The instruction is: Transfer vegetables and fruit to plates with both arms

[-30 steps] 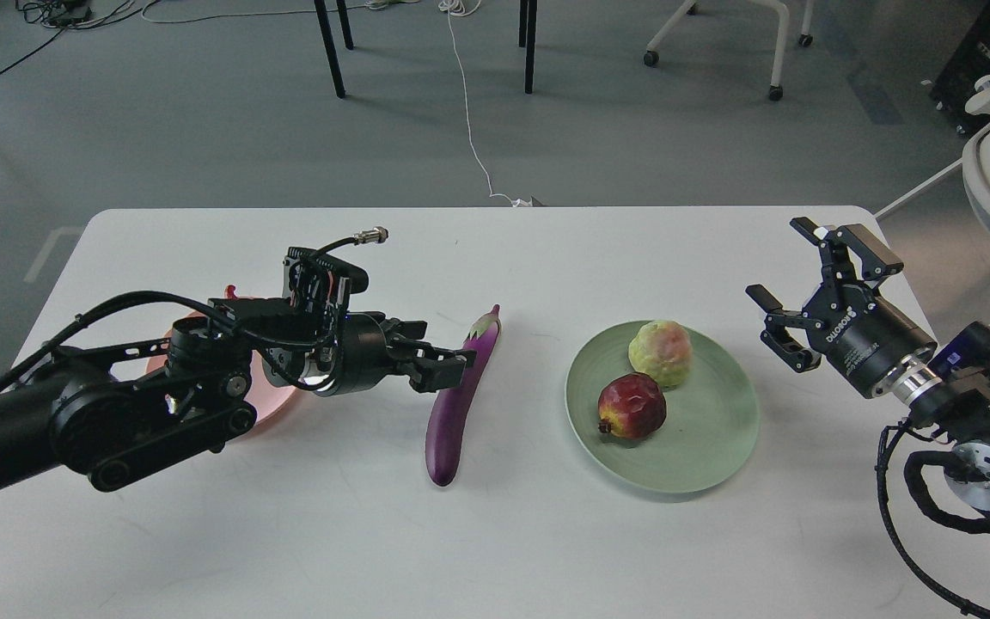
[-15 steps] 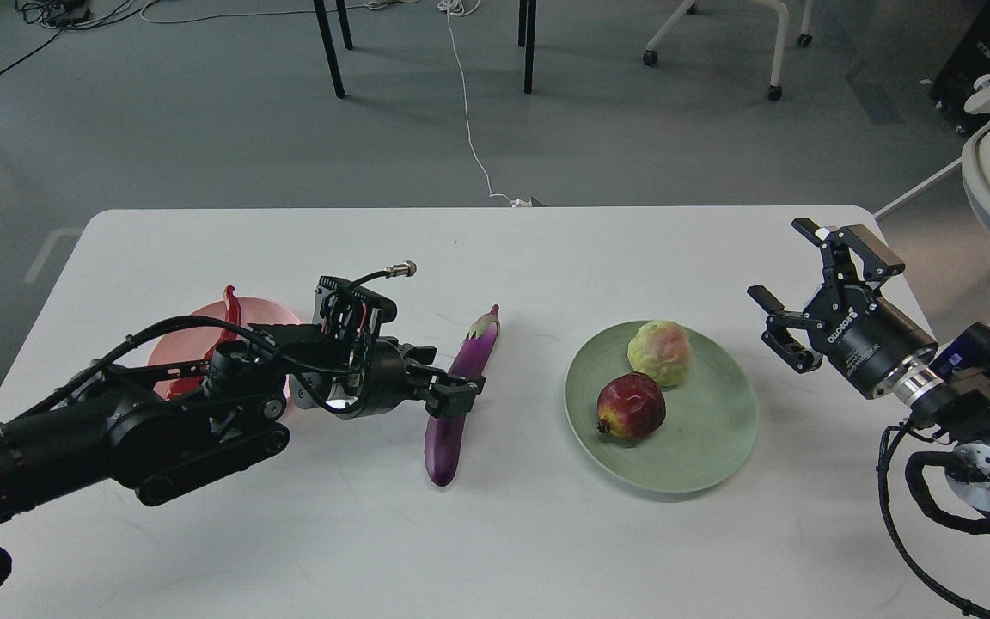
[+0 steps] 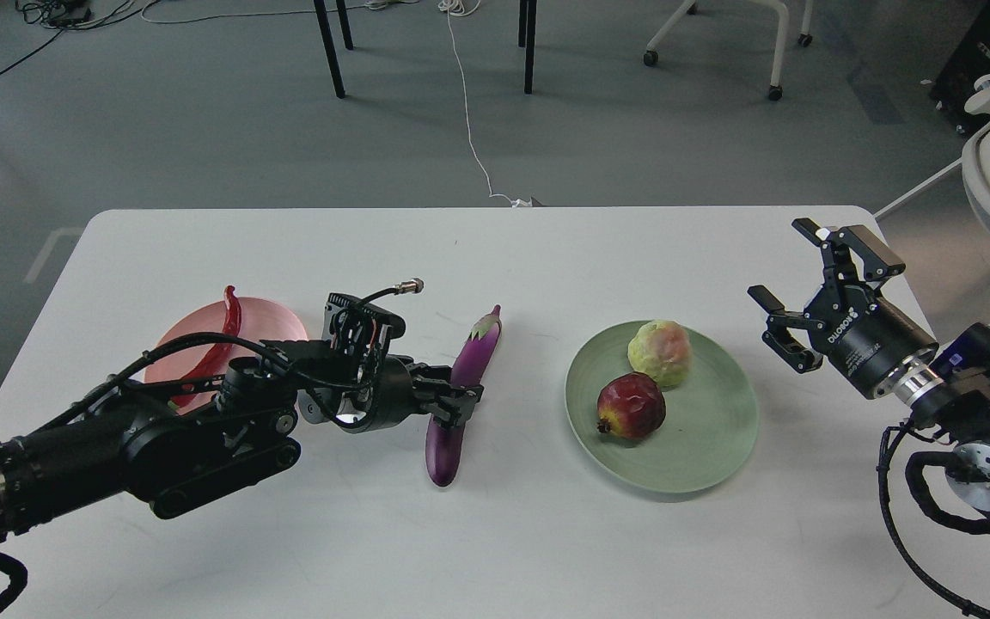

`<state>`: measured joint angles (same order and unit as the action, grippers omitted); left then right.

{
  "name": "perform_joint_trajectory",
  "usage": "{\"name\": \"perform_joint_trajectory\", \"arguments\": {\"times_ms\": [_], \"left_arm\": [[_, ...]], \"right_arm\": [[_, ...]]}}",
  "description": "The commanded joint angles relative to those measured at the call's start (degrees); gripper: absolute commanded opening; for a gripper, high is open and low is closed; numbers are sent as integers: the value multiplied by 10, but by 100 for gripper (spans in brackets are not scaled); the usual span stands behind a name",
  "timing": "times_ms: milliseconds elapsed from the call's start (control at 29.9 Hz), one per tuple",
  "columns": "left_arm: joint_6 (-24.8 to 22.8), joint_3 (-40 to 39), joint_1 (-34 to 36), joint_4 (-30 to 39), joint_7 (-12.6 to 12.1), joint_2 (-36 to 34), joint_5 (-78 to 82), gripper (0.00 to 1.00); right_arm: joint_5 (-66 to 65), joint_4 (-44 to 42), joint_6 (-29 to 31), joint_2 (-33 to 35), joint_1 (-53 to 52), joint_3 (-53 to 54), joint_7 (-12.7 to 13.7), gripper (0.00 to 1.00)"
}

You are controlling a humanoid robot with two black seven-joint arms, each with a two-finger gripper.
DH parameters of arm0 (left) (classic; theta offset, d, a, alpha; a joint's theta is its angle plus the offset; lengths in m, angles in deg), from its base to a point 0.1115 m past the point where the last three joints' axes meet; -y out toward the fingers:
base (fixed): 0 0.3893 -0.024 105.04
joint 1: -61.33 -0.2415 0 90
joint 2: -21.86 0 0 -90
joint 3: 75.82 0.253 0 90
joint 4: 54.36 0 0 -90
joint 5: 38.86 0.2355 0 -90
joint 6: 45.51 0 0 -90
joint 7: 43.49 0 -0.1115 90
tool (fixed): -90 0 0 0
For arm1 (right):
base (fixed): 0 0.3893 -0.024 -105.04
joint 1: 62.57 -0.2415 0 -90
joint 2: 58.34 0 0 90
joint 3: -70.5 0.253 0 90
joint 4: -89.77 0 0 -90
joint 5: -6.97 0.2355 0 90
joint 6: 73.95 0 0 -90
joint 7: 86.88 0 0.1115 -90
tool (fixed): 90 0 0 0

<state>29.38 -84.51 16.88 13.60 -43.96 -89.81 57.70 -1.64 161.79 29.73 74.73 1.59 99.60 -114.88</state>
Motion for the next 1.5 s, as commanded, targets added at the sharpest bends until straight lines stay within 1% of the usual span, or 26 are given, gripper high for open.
{"name": "perform_joint_trajectory", "arguments": {"times_ms": [0,134,234,334,401,468,535,635,702,769,802,869,902,1036,1136,1237,1370,1470], "left_arm": [[2,-3,-2,7,-2,-13,-2,9],[8,-11,2,30,3,-56,-6,9],[8,-30,7,54,11,-111,-8,9],[2,-53,6,66,35,-178,-10,10],[2,-52,3,66,56,-218,-14,10],[3,-48,-2,66,71,-253,-16,10],[5,-47,-6,63,81,-279,-22,11],[7,-48,-29,57,95,-297,-35,14],[7,-48,-35,56,100,-307,-42,20],[5,-48,-38,56,99,-314,-44,33],[3,-48,-42,55,99,-317,-44,46],[4,-48,-50,54,99,-320,-44,77],[5,-48,-50,53,99,-321,-44,86],[6,-51,-50,49,100,-324,-43,96],[7,-59,-50,49,103,-324,-45,96],[7,-88,-49,49,108,-324,-74,97],[10,-134,-49,50,110,-314,-170,97],[10,-182,-50,55,124,-290,-305,98]], "right_arm": [[0,0,-1,-1,0,-1,0,95],[-1,0,-1,-1,0,-1,0,95],[0,0,0,-1,-1,-2,0,95],[0,0,0,-3,-2,-2,0,95],[-1,0,0,-6,-3,-3,0,95],[-1,-1,0,-7,-4,-4,0,95],[-1,-1,0,-7,-4,-5,0,95],[-1,-1,-1,-7,-5,-7,0,95],[-1,-1,0,-7,-6,-7,0,95],[-1,-1,-1,-7,-6,-7,0,95],[-1,-1,0,-7,-6,-7,0,95],[-1,0,0,-7,-6,-7,0,95],[-1,0,0,-7,-7,-7,0,95],[-1,0,-1,-5,-7,-7,0,95],[-1,0,0,-3,-9,-6,0,95],[-1,1,0,-1,-11,-4,0,95],[0,-1,-1,0,-27,-3,0,95],[2,-4,-7,-3,-37,-4,0,95]]}}
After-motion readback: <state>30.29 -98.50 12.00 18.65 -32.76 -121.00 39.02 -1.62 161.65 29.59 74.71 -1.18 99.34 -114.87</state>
